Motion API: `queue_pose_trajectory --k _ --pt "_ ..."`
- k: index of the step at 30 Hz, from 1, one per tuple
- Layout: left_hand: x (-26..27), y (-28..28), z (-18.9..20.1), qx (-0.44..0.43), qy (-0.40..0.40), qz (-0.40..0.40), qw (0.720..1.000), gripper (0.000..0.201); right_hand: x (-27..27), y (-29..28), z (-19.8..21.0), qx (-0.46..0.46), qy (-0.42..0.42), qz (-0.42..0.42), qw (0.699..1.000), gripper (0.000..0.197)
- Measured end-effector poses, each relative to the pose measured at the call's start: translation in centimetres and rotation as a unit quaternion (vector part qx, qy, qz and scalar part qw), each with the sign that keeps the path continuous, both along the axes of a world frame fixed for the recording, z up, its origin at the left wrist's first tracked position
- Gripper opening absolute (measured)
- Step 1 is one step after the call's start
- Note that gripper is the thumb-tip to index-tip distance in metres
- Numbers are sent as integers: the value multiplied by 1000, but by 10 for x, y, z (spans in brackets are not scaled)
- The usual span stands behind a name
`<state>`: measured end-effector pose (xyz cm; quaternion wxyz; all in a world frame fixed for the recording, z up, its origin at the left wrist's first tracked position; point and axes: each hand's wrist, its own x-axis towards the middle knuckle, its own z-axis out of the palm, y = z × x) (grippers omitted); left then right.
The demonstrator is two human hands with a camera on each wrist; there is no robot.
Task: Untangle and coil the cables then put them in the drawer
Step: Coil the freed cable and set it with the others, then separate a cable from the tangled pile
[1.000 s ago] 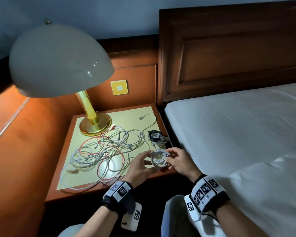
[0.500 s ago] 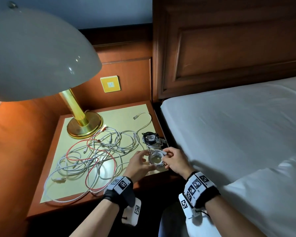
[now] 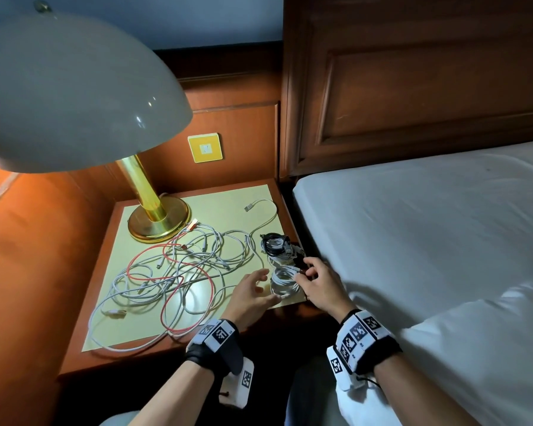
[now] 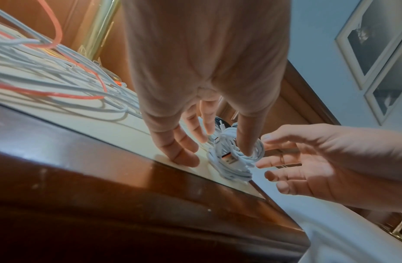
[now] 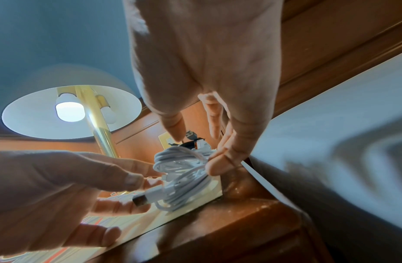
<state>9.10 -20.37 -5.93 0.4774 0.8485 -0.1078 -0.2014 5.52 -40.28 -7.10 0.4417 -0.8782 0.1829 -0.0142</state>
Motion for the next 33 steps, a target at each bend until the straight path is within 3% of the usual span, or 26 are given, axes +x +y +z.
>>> queue_pose_trajectory --k 8,19,33 --pt "-22 20 7 -1 -14 7 1000 77 -17 8 12 -15 -20 9 1000 43" --pt "-60 77 23 22 -54 21 998 63 -51 55 20 -25 -57 91 994 40" --pt "-62 160 42 54 -163 167 971 51 -23 122 31 -68 -23 211 975 52"
